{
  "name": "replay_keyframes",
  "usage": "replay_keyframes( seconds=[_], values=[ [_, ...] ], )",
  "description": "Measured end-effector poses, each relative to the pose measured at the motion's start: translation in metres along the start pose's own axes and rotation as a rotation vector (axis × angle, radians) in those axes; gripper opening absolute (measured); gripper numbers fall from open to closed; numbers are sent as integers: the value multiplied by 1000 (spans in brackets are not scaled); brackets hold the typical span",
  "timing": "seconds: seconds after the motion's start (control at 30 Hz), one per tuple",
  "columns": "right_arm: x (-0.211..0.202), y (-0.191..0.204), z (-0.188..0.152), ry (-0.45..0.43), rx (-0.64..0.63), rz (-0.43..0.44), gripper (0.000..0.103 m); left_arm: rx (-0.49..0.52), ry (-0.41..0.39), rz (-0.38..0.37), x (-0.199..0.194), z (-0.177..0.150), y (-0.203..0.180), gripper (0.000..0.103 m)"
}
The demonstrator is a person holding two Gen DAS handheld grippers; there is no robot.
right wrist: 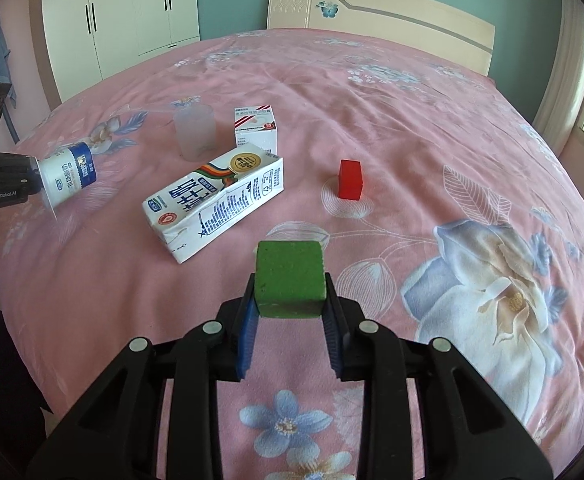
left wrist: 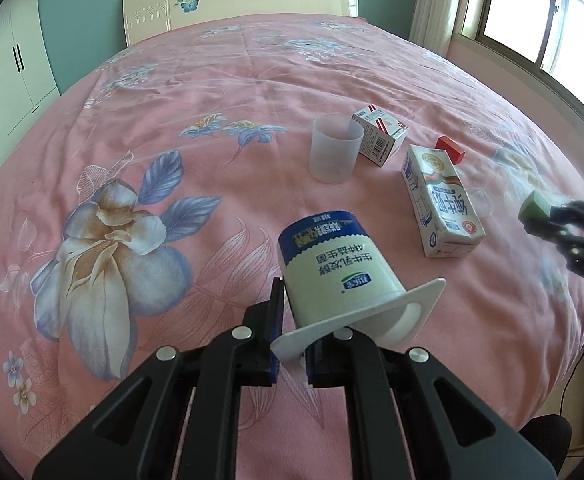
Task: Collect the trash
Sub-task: 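Lift the yogurt cup and green block with both tools, then carry the yogurt cup and green block with both tools over the trash bin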
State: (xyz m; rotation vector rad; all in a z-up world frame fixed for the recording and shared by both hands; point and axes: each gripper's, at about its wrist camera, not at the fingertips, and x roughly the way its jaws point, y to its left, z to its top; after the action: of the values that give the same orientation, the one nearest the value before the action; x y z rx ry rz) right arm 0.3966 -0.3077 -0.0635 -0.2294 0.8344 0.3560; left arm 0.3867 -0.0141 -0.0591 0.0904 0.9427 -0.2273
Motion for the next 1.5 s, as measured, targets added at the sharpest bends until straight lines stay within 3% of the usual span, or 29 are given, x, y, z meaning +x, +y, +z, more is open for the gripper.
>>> replay_keyframes(
  seconds=[0.3,0.57,0.8,1.1,1.5],
  values=[
    [-71,20,-26,-56,-21,-54,30,24,-27,0,-44,-27,-1,12],
    [-136,57,-56,-120,-34,44,30,74,-53,-23,-88,-64,-16,12],
    [-173,96,-83,-116,-74,118,31,135,-70,-50,-120,-100,-32,12],
    [-177,135,-124,-79,-98,156,31,182,-38,-85,-129,-150,-40,12],
    [-131,190,-192,62,-144,217,31,172,115,-93,-85,-228,-38,12]
  ],
)
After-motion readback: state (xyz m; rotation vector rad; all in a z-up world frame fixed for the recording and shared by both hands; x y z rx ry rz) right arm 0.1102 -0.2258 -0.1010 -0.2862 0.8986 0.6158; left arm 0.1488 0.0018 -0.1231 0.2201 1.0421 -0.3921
